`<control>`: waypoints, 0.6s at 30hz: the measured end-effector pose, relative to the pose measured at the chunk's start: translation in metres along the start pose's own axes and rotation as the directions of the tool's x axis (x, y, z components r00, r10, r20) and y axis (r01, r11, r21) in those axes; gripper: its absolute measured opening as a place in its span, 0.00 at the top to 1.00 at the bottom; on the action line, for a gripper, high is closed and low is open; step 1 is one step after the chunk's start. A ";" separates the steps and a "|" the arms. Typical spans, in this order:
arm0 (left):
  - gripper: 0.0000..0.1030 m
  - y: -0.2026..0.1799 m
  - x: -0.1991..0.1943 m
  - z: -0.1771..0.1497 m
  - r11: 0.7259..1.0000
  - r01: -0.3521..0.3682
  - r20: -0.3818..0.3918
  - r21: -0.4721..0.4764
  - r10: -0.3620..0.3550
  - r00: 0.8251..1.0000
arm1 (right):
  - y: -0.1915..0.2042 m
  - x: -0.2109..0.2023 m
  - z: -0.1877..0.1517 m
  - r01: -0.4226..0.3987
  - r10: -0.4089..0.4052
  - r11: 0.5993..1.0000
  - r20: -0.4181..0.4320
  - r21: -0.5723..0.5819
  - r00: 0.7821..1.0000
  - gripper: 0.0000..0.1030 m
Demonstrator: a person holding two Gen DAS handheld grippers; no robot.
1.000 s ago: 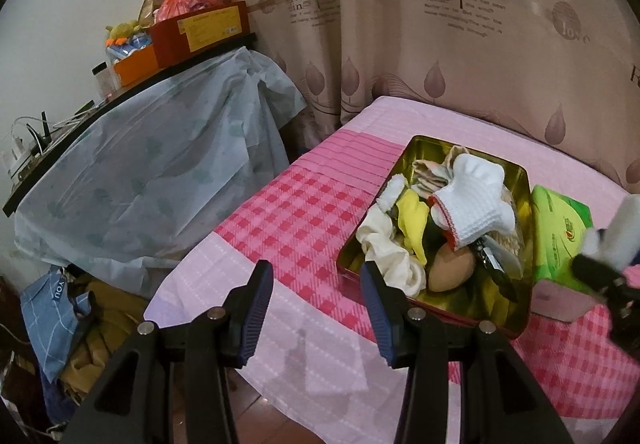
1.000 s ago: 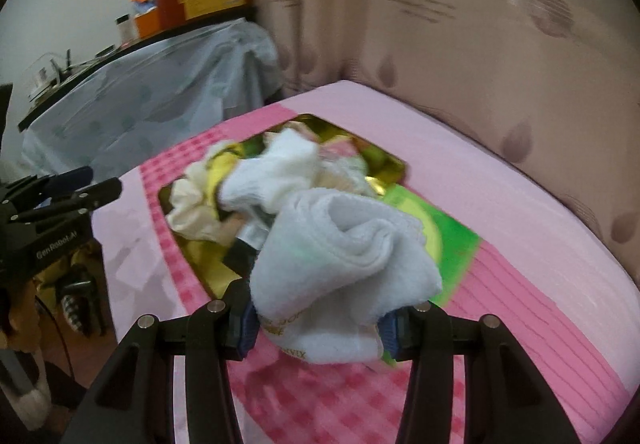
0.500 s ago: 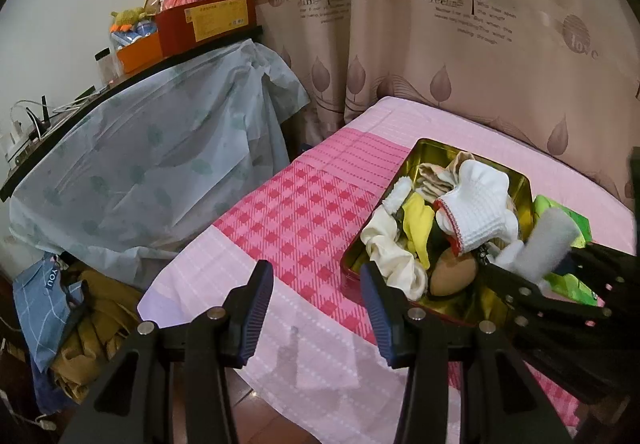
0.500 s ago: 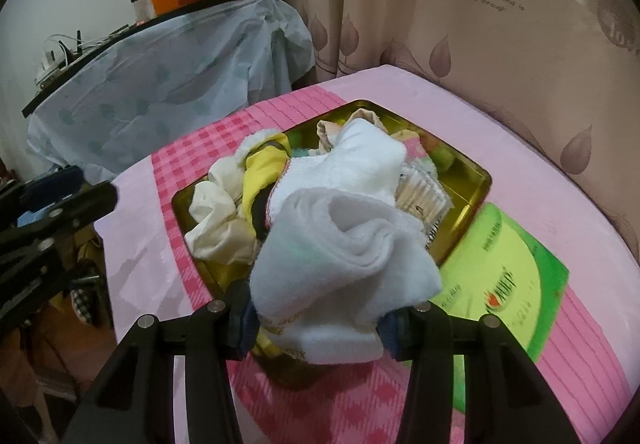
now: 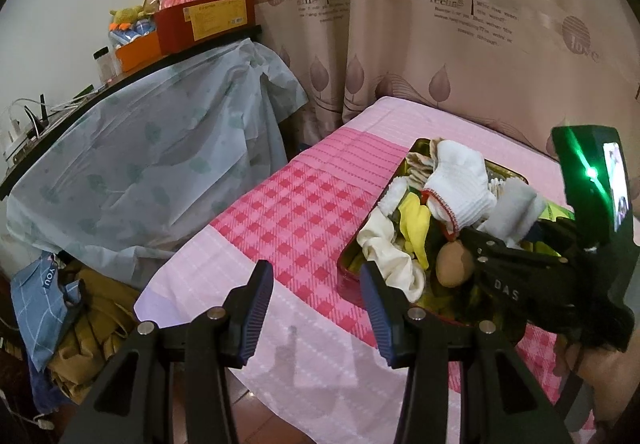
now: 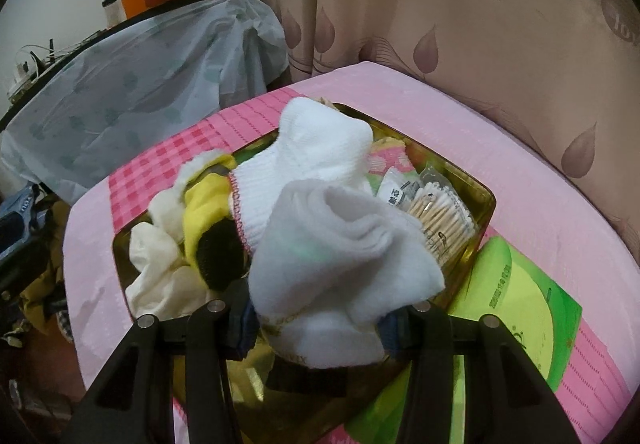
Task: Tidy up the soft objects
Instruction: 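Lower the rolled sock into the tray and open the right gripper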
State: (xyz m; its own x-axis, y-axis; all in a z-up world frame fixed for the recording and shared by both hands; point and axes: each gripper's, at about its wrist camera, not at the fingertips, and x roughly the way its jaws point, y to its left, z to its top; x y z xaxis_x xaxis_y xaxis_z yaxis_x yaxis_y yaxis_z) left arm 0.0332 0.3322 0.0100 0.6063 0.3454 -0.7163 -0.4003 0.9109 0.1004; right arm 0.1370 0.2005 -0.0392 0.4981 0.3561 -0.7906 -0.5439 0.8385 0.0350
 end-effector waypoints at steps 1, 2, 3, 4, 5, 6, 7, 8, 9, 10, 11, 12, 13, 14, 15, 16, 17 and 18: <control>0.55 -0.001 0.000 0.000 1.000 0.001 0.003 0.004 -0.001 1.000 | 0.000 0.001 0.000 0.005 -0.005 1.000 -0.001 -0.001 1.000 0.57; 0.55 -0.002 -0.001 0.000 1.000 0.003 0.004 0.007 -0.003 1.000 | 0.000 0.002 0.000 0.006 -0.006 1.000 -0.002 0.000 1.000 0.54; 0.55 -0.003 -0.001 0.000 1.000 0.004 0.005 0.010 -0.004 1.000 | 0.000 0.002 0.000 0.006 -0.006 1.000 -0.002 -0.001 1.000 0.53; 0.55 -0.003 -0.001 -0.001 1.000 0.006 0.005 0.013 -0.006 1.000 | 0.000 0.002 0.000 0.011 -0.011 1.000 0.001 -0.002 1.000 0.51; 0.55 -0.004 -0.001 -0.001 1.000 0.008 0.005 0.016 -0.008 1.000 | 0.000 0.002 0.001 0.014 -0.014 1.000 0.003 -0.003 1.000 0.50; 0.55 -0.005 -0.002 -0.001 1.000 0.009 0.007 0.019 -0.009 1.000 | 0.000 0.002 0.000 0.015 -0.015 1.000 0.005 -0.003 1.000 0.49; 0.55 -0.006 -0.002 -0.001 1.000 0.008 0.009 0.021 -0.008 1.000 | 0.000 0.002 0.000 0.012 -0.012 1.000 0.007 0.000 1.000 0.48; 0.55 -0.007 -0.002 -0.001 1.000 0.009 0.010 0.022 -0.009 1.000 | 0.000 0.001 0.000 0.011 -0.011 1.000 0.010 0.003 1.000 0.45; 0.55 -0.007 -0.002 -0.001 1.000 0.010 0.010 0.025 -0.010 1.000 | 0.002 -0.001 -0.001 0.012 -0.012 1.000 0.013 0.004 1.000 0.43; 0.55 -0.008 -0.003 -0.001 1.000 0.011 0.010 0.026 -0.011 1.000 | 0.003 -0.002 -0.001 0.011 -0.011 1.000 0.014 0.003 1.000 0.38; 0.55 -0.008 -0.003 -0.001 1.000 0.013 0.011 0.027 -0.013 1.000 | 0.003 -0.003 -0.002 0.008 -0.008 1.000 0.017 0.002 1.000 0.34; 0.55 -0.008 -0.003 -0.001 1.000 0.013 0.011 0.028 -0.014 1.000 | 0.004 -0.005 -0.002 0.010 -0.010 1.000 0.021 0.001 1.000 0.33; 0.55 -0.008 -0.003 -0.001 1.000 0.013 0.012 0.027 -0.013 1.000 | 0.005 -0.007 -0.002 0.013 -0.013 1.000 0.025 -0.002 1.000 0.31; 0.55 -0.008 -0.004 -0.001 1.000 0.014 0.014 0.026 -0.015 1.000 | 0.006 -0.009 -0.003 0.015 -0.015 1.000 0.031 -0.004 0.999 0.28; 0.55 -0.008 -0.004 -0.001 1.000 0.016 0.013 0.026 -0.017 1.000 | 0.007 -0.011 -0.003 0.014 -0.014 1.000 0.036 -0.006 0.999 0.26; 0.55 -0.008 -0.004 -0.001 1.000 0.017 0.014 0.025 -0.017 1.000 | 0.008 -0.013 -0.003 0.013 -0.013 1.000 0.039 -0.008 0.999 0.25; 0.55 -0.008 -0.005 -0.001 1.000 0.019 0.014 0.024 -0.019 1.000 | 0.008 -0.016 -0.003 0.016 -0.016 1.000 0.043 -0.010 0.999 0.23; 0.55 -0.009 -0.005 -0.001 0.999 0.023 0.013 0.023 -0.023 1.000 | 0.009 -0.018 -0.003 0.016 -0.015 1.000 0.047 -0.013 0.999 0.22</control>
State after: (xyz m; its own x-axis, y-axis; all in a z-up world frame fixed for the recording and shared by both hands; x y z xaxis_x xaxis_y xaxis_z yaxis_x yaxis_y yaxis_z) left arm 0.0330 0.3225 0.0117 0.6242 0.3274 -0.7094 -0.3706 0.9234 0.1001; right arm 0.1209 0.2008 -0.0269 0.5375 0.3620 -0.7616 -0.5447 0.8385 0.0141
